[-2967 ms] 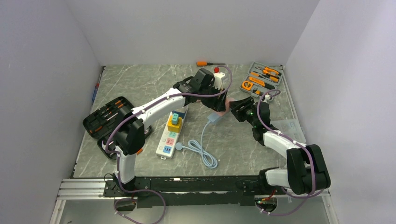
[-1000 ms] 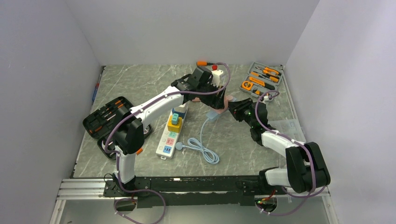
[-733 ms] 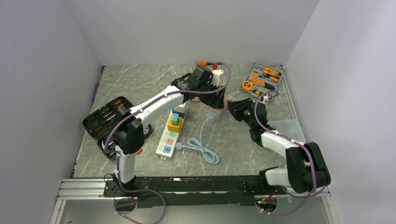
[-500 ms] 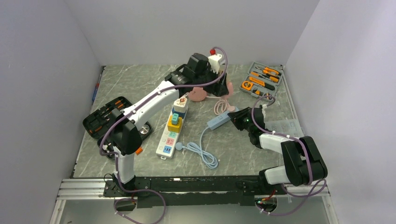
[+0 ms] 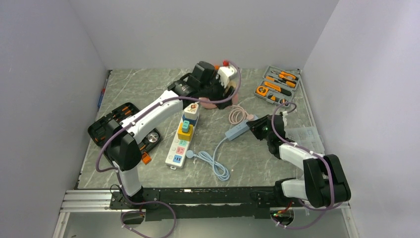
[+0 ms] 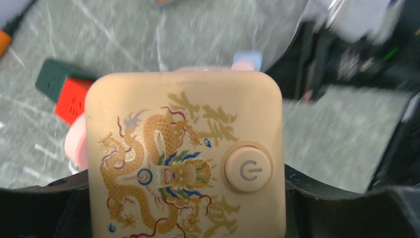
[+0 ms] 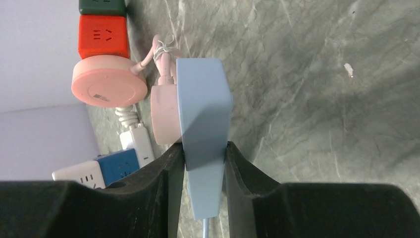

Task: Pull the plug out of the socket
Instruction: Remove the plug from the socket, then place the plug at the center of the board.

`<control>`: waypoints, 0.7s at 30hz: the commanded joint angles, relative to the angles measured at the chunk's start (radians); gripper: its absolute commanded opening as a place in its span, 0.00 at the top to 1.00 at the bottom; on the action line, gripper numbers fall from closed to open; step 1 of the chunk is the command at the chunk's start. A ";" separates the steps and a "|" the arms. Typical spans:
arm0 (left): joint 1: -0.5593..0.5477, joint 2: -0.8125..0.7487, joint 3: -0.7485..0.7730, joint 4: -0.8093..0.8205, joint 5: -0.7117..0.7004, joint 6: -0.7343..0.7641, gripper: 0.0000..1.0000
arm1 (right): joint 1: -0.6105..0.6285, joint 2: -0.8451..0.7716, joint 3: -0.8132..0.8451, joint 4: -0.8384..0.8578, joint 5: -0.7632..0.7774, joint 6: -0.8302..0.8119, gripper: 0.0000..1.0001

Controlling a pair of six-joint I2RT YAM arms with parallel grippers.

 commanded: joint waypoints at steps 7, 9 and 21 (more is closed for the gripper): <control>-0.080 -0.154 -0.310 -0.033 -0.219 0.534 1.00 | -0.033 -0.189 0.061 -0.201 0.013 -0.153 1.00; -0.092 -0.136 -0.331 -0.078 -0.234 0.549 1.00 | -0.035 -0.207 0.060 -0.218 0.008 -0.167 1.00; -0.144 -0.095 -0.380 -0.086 -0.303 0.497 1.00 | -0.041 -0.250 0.073 -0.250 -0.010 -0.185 1.00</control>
